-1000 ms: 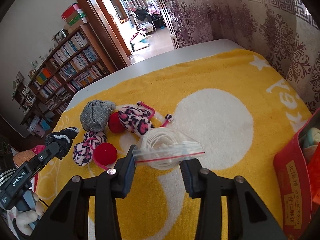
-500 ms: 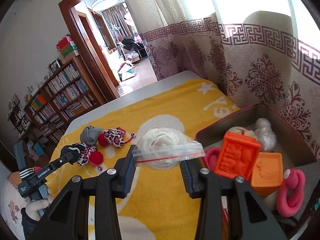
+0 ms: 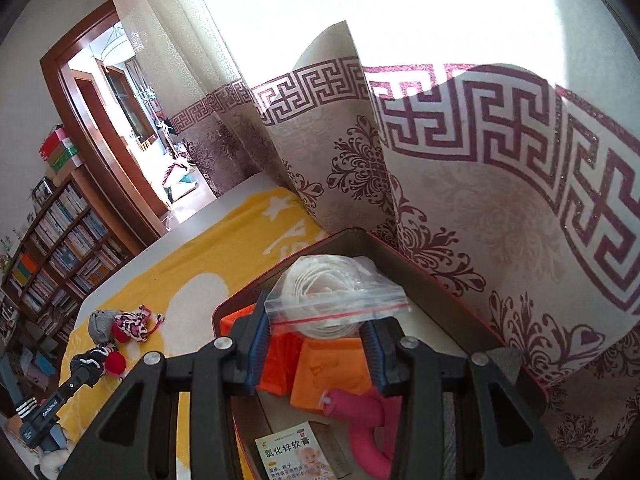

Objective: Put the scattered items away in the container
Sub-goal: 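Carry the black ball and the zip bag to the red box with both tools, then release the zip bag into the red box with the right tool while the left drops the black ball in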

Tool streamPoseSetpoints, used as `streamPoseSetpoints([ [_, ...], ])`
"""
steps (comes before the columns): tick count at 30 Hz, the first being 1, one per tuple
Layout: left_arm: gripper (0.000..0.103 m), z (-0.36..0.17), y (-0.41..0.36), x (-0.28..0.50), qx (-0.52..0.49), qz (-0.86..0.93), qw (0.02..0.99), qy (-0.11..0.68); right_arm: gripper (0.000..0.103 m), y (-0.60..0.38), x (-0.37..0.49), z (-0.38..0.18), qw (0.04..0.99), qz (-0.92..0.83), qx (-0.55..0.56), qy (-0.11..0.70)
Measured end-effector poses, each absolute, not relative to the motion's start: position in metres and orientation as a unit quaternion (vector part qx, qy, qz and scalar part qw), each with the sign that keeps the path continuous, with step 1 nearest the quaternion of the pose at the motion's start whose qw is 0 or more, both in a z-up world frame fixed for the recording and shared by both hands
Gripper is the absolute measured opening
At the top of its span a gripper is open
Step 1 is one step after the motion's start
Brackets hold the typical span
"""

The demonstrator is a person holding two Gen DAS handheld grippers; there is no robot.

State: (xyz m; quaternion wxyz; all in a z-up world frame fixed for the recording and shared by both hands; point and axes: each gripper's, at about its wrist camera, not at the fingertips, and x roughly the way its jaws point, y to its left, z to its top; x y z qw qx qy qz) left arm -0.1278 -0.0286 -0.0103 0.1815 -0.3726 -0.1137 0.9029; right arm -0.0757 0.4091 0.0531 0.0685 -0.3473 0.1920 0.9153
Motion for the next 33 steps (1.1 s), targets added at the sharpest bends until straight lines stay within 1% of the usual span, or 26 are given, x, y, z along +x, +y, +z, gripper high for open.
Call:
streamPoseSetpoints([
  [1, 0.053, -0.011, -0.026, -0.128, -0.374, 0.902, 0.183, -0.112, 0.048, 0.412, -0.078, 0.050, 0.072, 0.912, -0.352, 0.196],
  [8, 0.053, -0.013, -0.024, -0.129, -0.379, 0.900, 0.185, -0.110, 0.048, 0.416, -0.072, 0.043, 0.072, 0.909, -0.353, 0.211],
  [10, 0.053, -0.013, -0.022, -0.128, -0.379, 0.900, 0.186, -0.109, 0.051, 0.415, -0.069, 0.042, 0.070, 0.909, -0.352, 0.210],
  [20, 0.053, -0.002, 0.001, -0.111, -0.365, 0.902, 0.206, -0.103, 0.051, 0.414, -0.036, 0.047, 0.070, 0.923, -0.324, 0.197],
  [25, 0.053, 0.010, 0.039, -0.096, -0.356, 0.895, 0.253, -0.097, 0.052, 0.417, -0.023, 0.050, 0.060, 0.927, -0.309, 0.205],
  [33, 0.053, 0.020, 0.130, -0.074, -0.371, 0.862, 0.341, -0.056, 0.052, 0.423, -0.013, 0.053, 0.050, 0.930, -0.289, 0.223],
])
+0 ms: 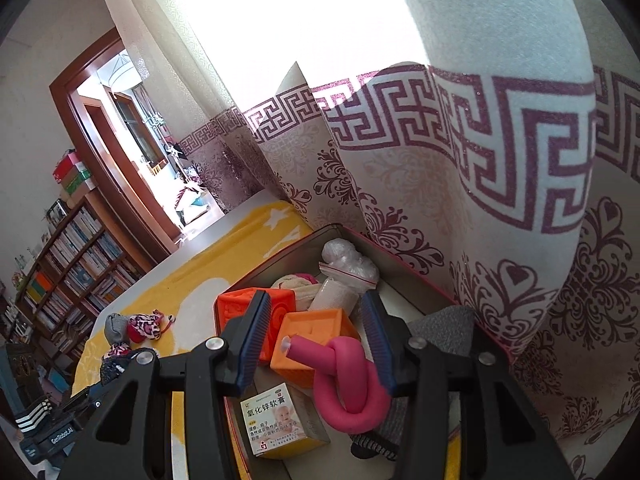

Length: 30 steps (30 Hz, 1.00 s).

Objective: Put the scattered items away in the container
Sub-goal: 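Release the zip bag into the red box with the right tool while the left drops the black ball in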

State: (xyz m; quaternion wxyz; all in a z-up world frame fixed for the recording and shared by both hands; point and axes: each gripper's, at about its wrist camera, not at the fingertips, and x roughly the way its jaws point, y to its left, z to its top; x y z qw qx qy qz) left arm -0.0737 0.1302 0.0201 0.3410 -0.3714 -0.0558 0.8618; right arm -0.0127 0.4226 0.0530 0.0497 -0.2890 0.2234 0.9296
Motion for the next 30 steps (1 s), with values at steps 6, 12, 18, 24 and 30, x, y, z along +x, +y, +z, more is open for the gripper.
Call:
streamPoseSetpoints([
  [6, 0.053, 0.033, 0.193, -0.052, -0.364, 0.841, 0.399, -0.017, 0.051, 0.432, -0.006, 0.054, 0.051, 0.928, -0.275, 0.245],
  [12, 0.053, 0.045, 0.236, -0.041, -0.354, 0.826, 0.438, 0.006, 0.051, 0.445, 0.001, 0.057, 0.057, 0.926, -0.262, 0.265],
  [18, 0.053, 0.039, 0.276, -0.033, -0.361, 0.803, 0.472, 0.028, 0.051, 0.455, 0.006, 0.059, 0.068, 0.925, -0.252, 0.276],
  [24, 0.076, 0.030, 0.291, -0.030, -0.370, 0.790, 0.487, 0.030, 0.051, 0.459, 0.008, 0.059, 0.070, 0.924, -0.249, 0.281],
  [30, 0.076, 0.029, 0.275, -0.038, -0.373, 0.795, 0.477, 0.008, 0.051, 0.452, 0.006, 0.059, 0.062, 0.926, -0.252, 0.274],
])
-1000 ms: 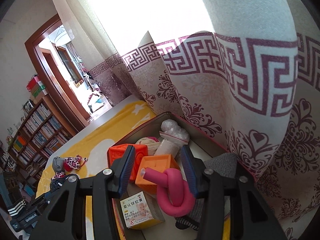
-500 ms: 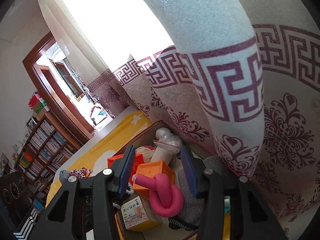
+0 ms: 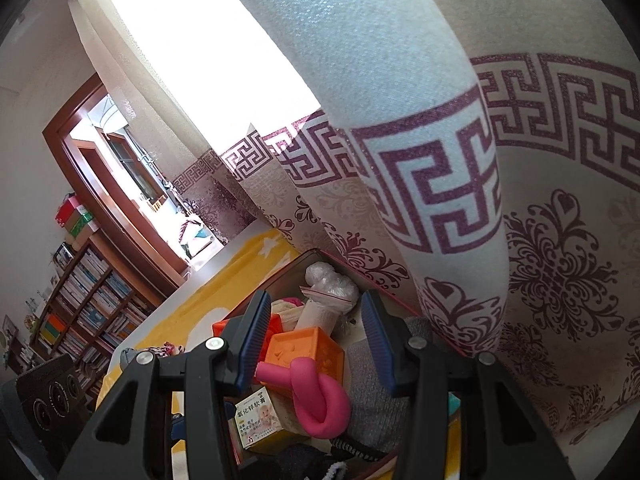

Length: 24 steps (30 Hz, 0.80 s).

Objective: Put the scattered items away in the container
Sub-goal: 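Release the zip bag into the red box with the right tool while the left drops the black ball in, then move both tools back over the remaining toys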

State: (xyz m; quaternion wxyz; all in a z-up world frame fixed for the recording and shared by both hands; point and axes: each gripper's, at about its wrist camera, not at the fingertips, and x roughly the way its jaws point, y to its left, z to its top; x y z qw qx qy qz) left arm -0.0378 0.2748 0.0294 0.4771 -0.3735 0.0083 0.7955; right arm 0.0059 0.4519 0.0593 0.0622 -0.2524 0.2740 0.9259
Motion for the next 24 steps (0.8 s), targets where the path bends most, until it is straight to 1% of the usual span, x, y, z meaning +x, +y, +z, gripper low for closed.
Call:
streamPoseSetpoints([
  [7, 0.077, 0.029, 0.246, -0.049, -0.374, 0.809, 0.453, -0.011, 0.051, 0.434, 0.003, 0.059, 0.047, 0.929, -0.260, 0.258],
  [8, 0.080, 0.027, 0.242, -0.051, -0.376, 0.811, 0.447, -0.015, 0.051, 0.431, 0.002, 0.059, 0.045, 0.930, -0.261, 0.256],
  [10, 0.094, 0.024, 0.229, -0.056, -0.378, 0.818, 0.433, -0.032, 0.052, 0.426, 0.001, 0.059, 0.042, 0.930, -0.264, 0.252],
  [12, 0.099, 0.022, 0.217, -0.060, -0.379, 0.824, 0.418, -0.047, 0.052, 0.421, 0.000, 0.058, 0.038, 0.930, -0.267, 0.249],
  [16, 0.099, 0.017, 0.194, -0.071, -0.384, 0.834, 0.391, -0.063, 0.052, 0.407, -0.005, 0.056, 0.028, 0.931, -0.275, 0.240],
  [17, 0.099, 0.016, 0.188, -0.073, -0.385, 0.836, 0.385, -0.066, 0.052, 0.403, -0.008, 0.056, 0.024, 0.931, -0.277, 0.237],
  [19, 0.099, 0.013, 0.175, -0.078, -0.386, 0.841, 0.372, -0.075, 0.059, 0.396, -0.010, 0.056, 0.019, 0.932, -0.278, 0.232],
  [24, 0.099, 0.007, 0.137, -0.090, -0.389, 0.853, 0.336, -0.094, 0.060, 0.371, -0.018, 0.059, -0.004, 0.935, -0.283, 0.214],
])
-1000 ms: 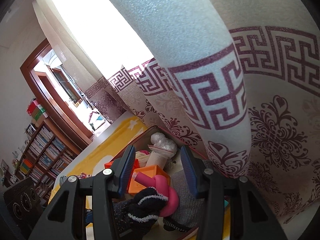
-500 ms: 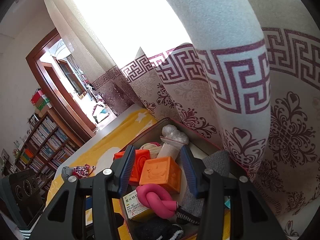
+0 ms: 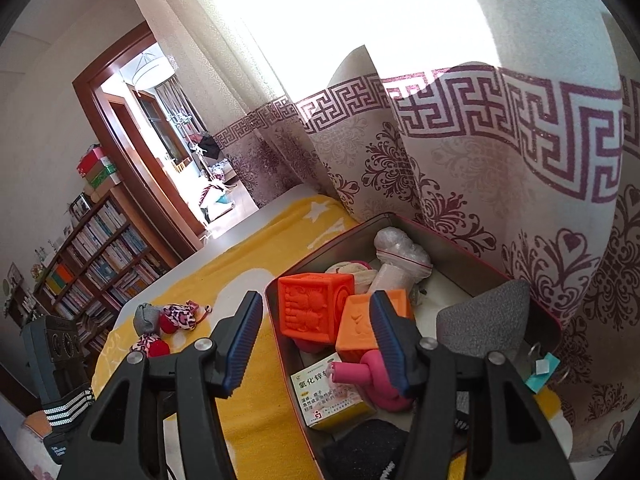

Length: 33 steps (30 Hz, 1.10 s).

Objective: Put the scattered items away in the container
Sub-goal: 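Move both tools back over the remaining toys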

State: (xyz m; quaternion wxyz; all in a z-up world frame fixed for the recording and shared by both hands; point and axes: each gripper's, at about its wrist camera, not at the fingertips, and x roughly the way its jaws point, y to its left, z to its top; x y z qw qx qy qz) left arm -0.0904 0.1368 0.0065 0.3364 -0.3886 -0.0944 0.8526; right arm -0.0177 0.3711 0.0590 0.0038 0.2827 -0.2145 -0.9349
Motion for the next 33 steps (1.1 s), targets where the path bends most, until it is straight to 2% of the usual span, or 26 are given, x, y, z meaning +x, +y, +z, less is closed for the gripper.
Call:
streamPoseSetpoints([
  [11, 0.099, -0.010, 0.027, -0.117, -0.401, 0.873, 0.227, -0.159, 0.063, 0.298, -0.050, 0.049, 0.079, -0.928, 0.320, -0.173],
  [15, 0.099, -0.008, -0.006, -0.117, -0.386, 0.887, 0.196, -0.161, 0.063, 0.273, -0.061, 0.044, 0.107, -0.924, 0.334, -0.155],
  [18, 0.099, -0.007, -0.026, -0.116, -0.372, 0.899, 0.171, -0.156, 0.068, 0.255, -0.069, 0.037, 0.121, -0.921, 0.342, -0.144],
  [26, 0.099, -0.019, -0.060, -0.141, -0.383, 0.904, 0.112, -0.155, 0.068, 0.219, -0.094, 0.011, 0.142, -0.910, 0.367, -0.128],
  [33, 0.099, -0.038, -0.065, -0.171, -0.411, 0.886, 0.120, -0.175, 0.068, 0.217, -0.105, -0.016, 0.137, -0.898, 0.397, -0.127],
])
